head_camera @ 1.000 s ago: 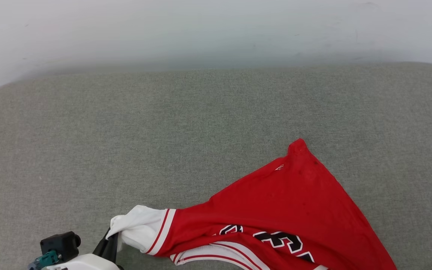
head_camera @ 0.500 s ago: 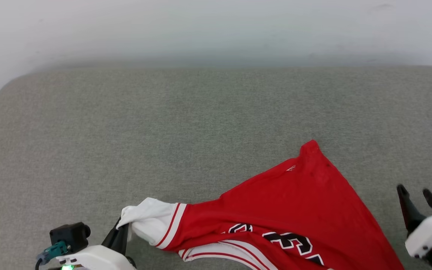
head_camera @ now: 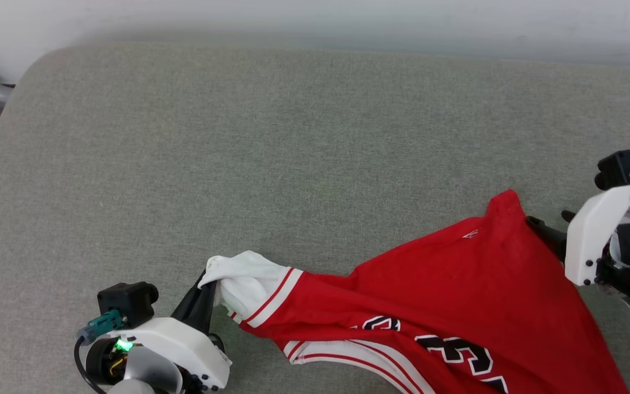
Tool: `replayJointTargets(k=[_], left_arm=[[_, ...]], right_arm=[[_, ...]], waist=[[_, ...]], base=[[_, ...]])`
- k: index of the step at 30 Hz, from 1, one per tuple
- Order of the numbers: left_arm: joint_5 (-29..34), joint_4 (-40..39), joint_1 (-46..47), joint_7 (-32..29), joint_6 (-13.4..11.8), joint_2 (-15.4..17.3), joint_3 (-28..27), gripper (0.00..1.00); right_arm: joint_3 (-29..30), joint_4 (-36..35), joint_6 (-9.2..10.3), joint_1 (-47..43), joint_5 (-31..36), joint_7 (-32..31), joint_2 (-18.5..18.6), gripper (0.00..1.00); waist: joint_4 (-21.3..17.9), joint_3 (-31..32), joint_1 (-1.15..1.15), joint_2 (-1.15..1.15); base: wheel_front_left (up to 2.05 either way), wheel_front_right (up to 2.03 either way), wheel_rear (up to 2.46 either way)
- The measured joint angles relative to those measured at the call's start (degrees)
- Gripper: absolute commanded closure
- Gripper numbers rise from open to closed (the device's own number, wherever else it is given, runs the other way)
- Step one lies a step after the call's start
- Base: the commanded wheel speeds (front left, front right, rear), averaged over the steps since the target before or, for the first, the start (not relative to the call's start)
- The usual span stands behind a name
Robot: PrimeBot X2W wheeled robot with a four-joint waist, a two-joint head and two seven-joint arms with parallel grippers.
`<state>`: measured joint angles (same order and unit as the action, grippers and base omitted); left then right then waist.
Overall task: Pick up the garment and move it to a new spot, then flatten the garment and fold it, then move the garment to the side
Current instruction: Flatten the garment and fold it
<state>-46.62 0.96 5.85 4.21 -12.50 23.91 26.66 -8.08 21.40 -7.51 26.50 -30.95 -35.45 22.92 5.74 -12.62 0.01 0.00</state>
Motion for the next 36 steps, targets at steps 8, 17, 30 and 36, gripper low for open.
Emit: replayJointTargets(k=[8,17,30,36], left_arm=[[0.5,1.2,3.0,0.8,1.4,-1.0,0.5,1.0],[0.5,2.4,4.1,1.5,1.9,-1.3,0.6,1.0],[0.0,3.9,4.7,2.1,1.8,0.2,-1.1,1.0],[0.3,5.0,10.6,1.2,2.5,2.7,-2.9,1.0]], right_arm=[[-9.8,4.5,-0.01,7.1,-2.9,-2.7,2.6,0.0],[-17.7,9.9,0.05,10.9,-7.9,-3.6,4.5,0.56],[-23.7,11.8,-0.02,14.6,-12.6,3.2,5.6,1.0],[-21.8,13.4,-0.02,17.2,-11.8,8.4,5.7,1.0]], waist=[[2.2,-3.7,0.0,0.0],[2.9,-6.2,-0.01,0.0],[1.2,-2.9,0.0,0.0],[-0.6,0.0,-0.01,0.0]], base=[[0.0,0.0,0.0],[0.0,0.0,0.0],[0.0,0.0,0.0],[0.0,0.0,0.0]])
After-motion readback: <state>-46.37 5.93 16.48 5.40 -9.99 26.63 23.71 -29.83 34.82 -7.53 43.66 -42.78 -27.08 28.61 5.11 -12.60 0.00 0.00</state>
